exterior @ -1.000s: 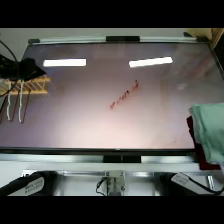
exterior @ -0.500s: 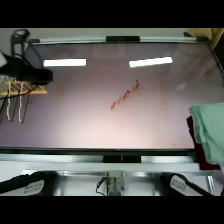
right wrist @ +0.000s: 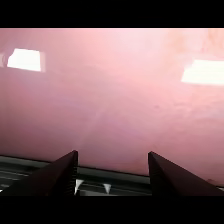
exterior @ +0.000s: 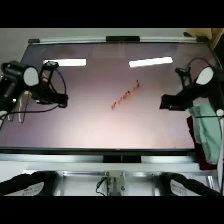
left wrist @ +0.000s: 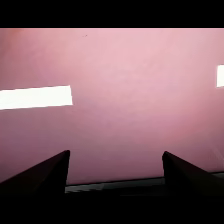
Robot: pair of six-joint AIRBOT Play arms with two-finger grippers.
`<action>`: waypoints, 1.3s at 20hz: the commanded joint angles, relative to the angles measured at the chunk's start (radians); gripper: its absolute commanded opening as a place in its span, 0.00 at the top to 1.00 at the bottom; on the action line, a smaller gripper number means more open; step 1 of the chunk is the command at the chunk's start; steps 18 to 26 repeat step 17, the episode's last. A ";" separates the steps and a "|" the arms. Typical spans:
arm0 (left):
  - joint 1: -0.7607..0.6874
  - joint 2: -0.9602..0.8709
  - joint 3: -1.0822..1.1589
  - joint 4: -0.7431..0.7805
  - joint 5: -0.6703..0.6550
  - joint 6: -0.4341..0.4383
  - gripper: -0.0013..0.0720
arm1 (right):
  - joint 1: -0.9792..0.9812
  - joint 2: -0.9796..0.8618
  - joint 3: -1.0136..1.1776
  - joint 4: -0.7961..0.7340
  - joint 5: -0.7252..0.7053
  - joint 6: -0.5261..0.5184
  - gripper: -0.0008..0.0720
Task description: Fold the shirts.
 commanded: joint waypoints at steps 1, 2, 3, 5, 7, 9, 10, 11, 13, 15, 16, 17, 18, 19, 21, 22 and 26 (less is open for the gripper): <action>-0.005 0.030 -0.067 -0.021 0.076 -0.027 0.00 | 0.024 0.021 -0.067 0.022 -0.033 0.011 0.23; -0.005 0.027 -0.067 -0.021 0.075 -0.027 0.00 | 0.024 0.021 -0.067 0.022 -0.033 0.011 0.23; -0.005 0.024 -0.067 -0.022 0.075 -0.028 0.00 | 0.024 0.021 -0.067 0.022 -0.033 0.011 0.23; -0.005 0.021 -0.067 -0.022 0.075 -0.028 0.00 | 0.024 0.021 -0.067 0.022 -0.033 0.011 0.23; -0.005 0.021 -0.067 -0.022 0.075 -0.028 0.00 | 0.024 0.021 -0.067 0.022 -0.033 0.011 0.23; -0.005 0.021 -0.067 -0.022 0.075 -0.028 0.00 | 0.024 0.021 -0.067 0.022 -0.033 0.011 0.23; -0.005 0.021 -0.067 -0.022 0.075 -0.028 0.00 | 0.024 0.021 -0.067 0.022 -0.033 0.011 0.23; -0.005 0.021 -0.067 -0.022 0.075 -0.028 0.00 | 0.024 0.021 -0.067 0.022 -0.033 0.011 0.23; -0.005 0.021 -0.067 -0.022 0.075 -0.028 0.00 | 0.024 0.021 -0.067 0.022 -0.033 0.011 0.23; -0.005 0.021 -0.067 -0.022 0.075 -0.028 0.00 | 0.024 0.021 -0.067 0.022 -0.033 0.011 0.23; -0.005 0.021 -0.067 -0.022 0.075 -0.028 0.00 | 0.024 0.021 -0.067 0.022 -0.033 0.011 0.23; -0.005 0.021 -0.067 -0.022 0.075 -0.028 0.00 | 0.024 0.021 -0.067 0.022 -0.033 0.011 0.23; -0.005 0.021 -0.067 -0.022 0.075 -0.028 0.00 | 0.024 0.021 -0.067 0.022 -0.033 0.011 0.23; -0.005 0.021 -0.067 -0.022 0.075 -0.028 0.00 | 0.024 0.021 -0.067 0.022 -0.033 0.011 0.23; -0.005 0.021 -0.067 -0.022 0.075 -0.028 0.00 | 0.024 0.021 -0.067 0.022 -0.033 0.011 0.23; -0.005 0.021 -0.067 -0.022 0.075 -0.028 0.00 | 0.024 0.021 -0.067 0.022 -0.033 0.011 0.23; -0.005 0.021 -0.067 -0.022 0.075 -0.028 0.00 | 0.024 0.021 -0.067 0.022 -0.033 0.011 0.23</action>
